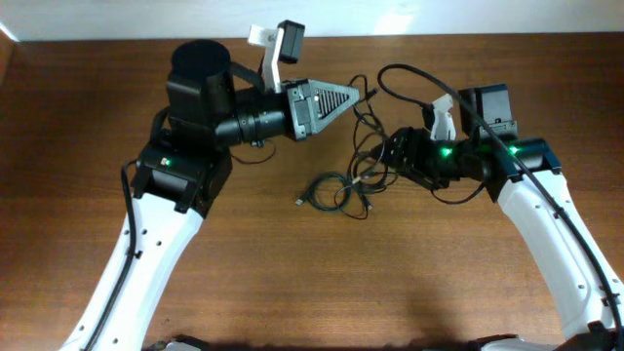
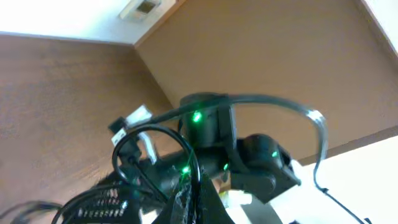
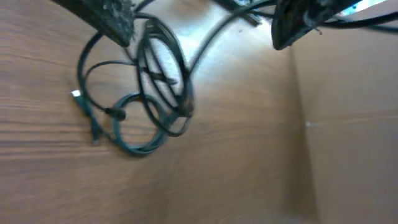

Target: Untangle cables

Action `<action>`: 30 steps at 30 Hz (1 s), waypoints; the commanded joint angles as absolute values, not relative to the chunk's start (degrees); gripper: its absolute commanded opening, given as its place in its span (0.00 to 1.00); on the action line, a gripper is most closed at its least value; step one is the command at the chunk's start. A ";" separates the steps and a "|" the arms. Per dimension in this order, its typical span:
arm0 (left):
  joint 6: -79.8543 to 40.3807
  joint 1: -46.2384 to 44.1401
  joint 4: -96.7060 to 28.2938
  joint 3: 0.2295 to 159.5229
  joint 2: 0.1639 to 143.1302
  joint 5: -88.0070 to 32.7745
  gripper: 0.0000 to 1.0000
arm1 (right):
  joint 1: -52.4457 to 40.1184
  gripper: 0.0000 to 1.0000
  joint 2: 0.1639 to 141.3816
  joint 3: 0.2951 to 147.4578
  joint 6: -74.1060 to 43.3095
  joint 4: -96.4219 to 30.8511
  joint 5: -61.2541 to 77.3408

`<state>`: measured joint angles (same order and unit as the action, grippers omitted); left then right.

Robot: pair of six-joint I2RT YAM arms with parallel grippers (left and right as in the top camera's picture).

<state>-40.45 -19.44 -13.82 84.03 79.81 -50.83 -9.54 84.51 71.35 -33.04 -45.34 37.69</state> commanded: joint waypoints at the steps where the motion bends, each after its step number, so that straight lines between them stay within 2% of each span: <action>1: -42.19 -19.35 -4.80 85.30 78.24 -57.41 0.00 | -9.87 0.73 84.82 71.90 -33.23 -45.80 33.52; 3: -47.16 -19.35 0.38 85.30 78.24 -59.00 0.00 | -9.91 0.73 84.82 71.90 -33.28 -45.58 32.97; 10: -57.01 -19.35 3.44 85.30 78.24 -60.34 0.00 | -9.93 0.73 85.43 71.90 -33.28 -45.56 28.67; 16: -53.60 -19.33 5.93 85.27 78.48 -59.27 0.00 | -10.52 0.73 85.86 71.90 -33.26 -45.82 33.17; 24: -47.90 -19.33 -4.67 85.27 79.07 -52.27 0.00 | -7.84 0.72 85.86 71.92 -30.17 -45.63 45.54; 30: -48.80 -19.35 0.82 85.30 79.05 -53.28 0.00 | -8.84 0.73 85.89 71.90 -28.75 -46.72 45.87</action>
